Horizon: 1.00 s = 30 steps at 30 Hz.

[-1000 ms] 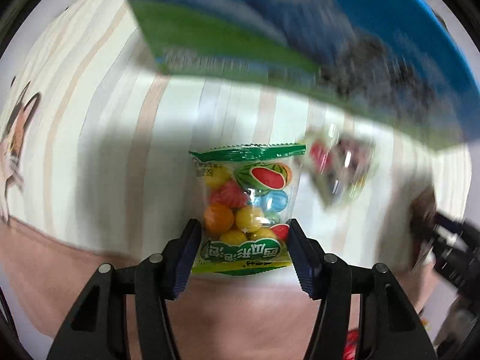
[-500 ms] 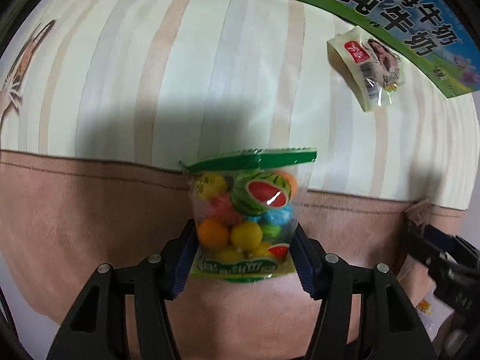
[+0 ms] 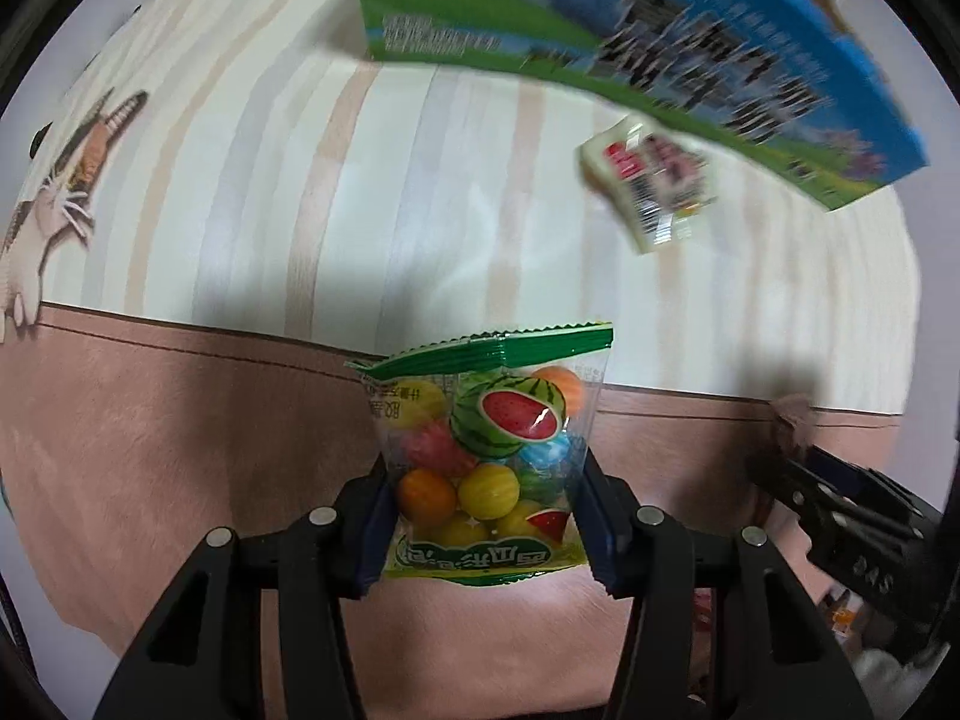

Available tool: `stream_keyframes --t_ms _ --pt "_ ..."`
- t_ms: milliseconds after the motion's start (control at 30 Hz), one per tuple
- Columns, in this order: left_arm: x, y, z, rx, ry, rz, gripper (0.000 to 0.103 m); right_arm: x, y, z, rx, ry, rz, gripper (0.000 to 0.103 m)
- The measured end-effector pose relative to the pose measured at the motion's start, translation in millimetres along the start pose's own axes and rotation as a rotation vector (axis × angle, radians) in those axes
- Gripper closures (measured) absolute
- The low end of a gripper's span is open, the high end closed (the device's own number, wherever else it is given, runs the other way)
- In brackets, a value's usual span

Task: Organize snacks
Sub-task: 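Carry both packets into the box and open both tools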

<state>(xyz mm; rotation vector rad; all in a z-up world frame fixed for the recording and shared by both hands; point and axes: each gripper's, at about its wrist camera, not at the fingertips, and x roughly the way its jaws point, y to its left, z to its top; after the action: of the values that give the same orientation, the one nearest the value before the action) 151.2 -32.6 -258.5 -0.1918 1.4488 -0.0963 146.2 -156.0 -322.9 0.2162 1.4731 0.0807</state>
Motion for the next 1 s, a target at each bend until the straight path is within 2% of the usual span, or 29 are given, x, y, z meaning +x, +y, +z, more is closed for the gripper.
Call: stream_keyframes --t_ms 133,233,267,367,400,433,533,600,667,800,867,1000 --pt "-43.6 -22.2 5.4 0.019 -0.058 -0.065 0.053 -39.7 -2.8 14.2 0.027 -0.058 0.093 0.044" --pt "-80.4 -44.7 21.3 0.036 -0.108 -0.116 0.053 -76.9 1.1 36.9 0.022 -0.109 0.142 0.044" --pt "-89.4 -37.4 30.1 0.037 -0.119 -0.131 0.053 -91.1 6.5 42.4 0.014 -0.134 0.161 0.044" --pt "-120.8 -47.6 72.4 0.066 -0.169 -0.190 0.053 -136.9 16.5 67.9 -0.016 -0.212 0.189 0.044" --pt "-138.8 -29.2 78.0 0.078 -0.181 -0.193 0.053 -154.4 18.3 81.6 -0.026 -0.241 0.195 0.044" --pt "-151.0 -38.0 92.4 0.099 -0.198 -0.197 0.053 -157.6 25.2 86.7 -0.033 -0.258 0.194 0.044" --pt "-171.4 -40.8 131.4 0.130 -0.216 -0.200 0.053 -187.9 38.4 129.9 -0.068 -0.320 0.144 0.044" --pt "-170.6 -43.2 159.5 0.145 -0.226 -0.175 0.053 -199.8 33.8 138.8 -0.076 -0.333 0.109 0.044" --pt "-165.0 -42.9 182.9 0.162 -0.216 -0.144 0.053 -200.3 25.4 168.5 -0.073 -0.322 0.082 0.044" --pt "-137.1 -43.0 227.2 0.160 -0.143 -0.092 0.053 -183.9 17.9 203.0 -0.062 -0.275 0.028 0.044" --pt "-121.6 -42.0 238.5 0.163 -0.117 -0.057 0.053 -174.7 11.2 211.6 -0.048 -0.243 0.016 0.044" --pt "-74.5 -36.6 258.4 0.151 0.001 0.004 0.053 -144.5 -1.3 225.9 0.000 -0.193 -0.002 0.042"
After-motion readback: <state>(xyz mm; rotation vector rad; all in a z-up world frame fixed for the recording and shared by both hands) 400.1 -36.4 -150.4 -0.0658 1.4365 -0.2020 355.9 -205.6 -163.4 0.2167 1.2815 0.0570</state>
